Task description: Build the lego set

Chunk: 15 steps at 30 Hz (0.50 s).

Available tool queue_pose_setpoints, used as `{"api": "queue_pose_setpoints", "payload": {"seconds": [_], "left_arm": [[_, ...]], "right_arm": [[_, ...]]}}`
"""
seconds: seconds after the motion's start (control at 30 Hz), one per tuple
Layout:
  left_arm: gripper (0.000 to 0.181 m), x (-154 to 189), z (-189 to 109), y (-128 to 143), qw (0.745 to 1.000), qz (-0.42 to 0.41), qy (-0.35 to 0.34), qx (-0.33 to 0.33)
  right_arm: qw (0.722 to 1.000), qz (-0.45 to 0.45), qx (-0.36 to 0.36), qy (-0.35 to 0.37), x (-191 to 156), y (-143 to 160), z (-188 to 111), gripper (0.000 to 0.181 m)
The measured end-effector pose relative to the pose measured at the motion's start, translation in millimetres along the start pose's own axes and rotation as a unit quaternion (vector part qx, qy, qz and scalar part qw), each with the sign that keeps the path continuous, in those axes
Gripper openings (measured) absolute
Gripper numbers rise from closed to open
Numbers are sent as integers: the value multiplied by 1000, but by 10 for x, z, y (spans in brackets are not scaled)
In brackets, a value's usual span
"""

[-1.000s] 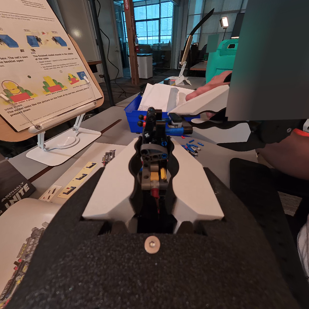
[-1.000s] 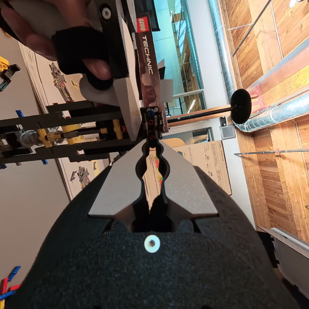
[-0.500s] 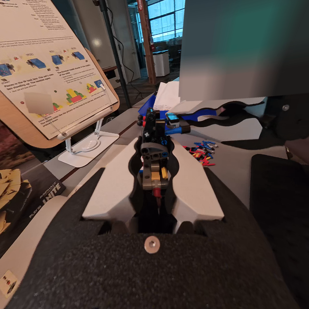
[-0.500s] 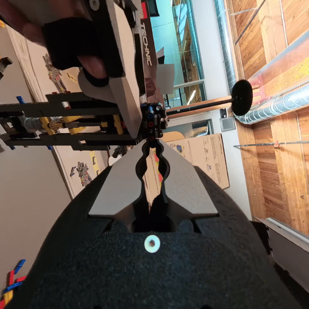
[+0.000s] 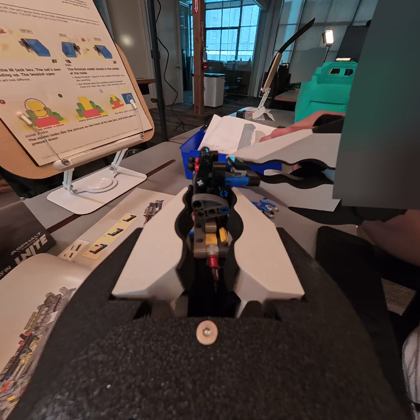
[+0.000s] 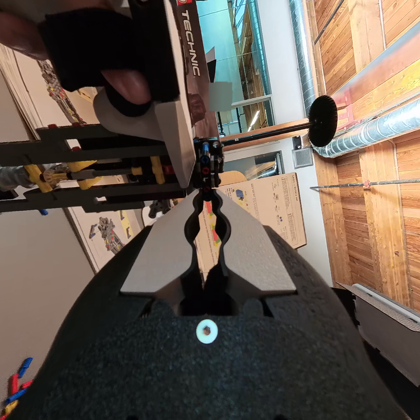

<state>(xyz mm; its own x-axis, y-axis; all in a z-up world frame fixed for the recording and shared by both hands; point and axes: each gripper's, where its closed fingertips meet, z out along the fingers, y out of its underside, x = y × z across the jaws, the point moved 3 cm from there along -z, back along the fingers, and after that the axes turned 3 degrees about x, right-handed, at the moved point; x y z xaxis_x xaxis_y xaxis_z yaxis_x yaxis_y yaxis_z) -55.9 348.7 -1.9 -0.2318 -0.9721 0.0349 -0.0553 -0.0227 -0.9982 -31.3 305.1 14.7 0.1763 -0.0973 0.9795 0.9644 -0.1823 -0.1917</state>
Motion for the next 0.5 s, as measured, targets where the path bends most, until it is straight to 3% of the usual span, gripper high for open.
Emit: {"api": "queue_pose_setpoints", "payload": {"seconds": [0.27,0.37,0.5], "left_arm": [[25,9,27,44,995,89,-40,-20],[23,-11,45,43,996,78,-42,-25],[24,-244,-22,-3,994,73,-83,-15]], "right_arm": [[998,34,14,-46,-43,59,-19,6],[990,116,34,-71,-36,89,-12,6],[940,286,71,-173,-29,112,-142,6]]}}
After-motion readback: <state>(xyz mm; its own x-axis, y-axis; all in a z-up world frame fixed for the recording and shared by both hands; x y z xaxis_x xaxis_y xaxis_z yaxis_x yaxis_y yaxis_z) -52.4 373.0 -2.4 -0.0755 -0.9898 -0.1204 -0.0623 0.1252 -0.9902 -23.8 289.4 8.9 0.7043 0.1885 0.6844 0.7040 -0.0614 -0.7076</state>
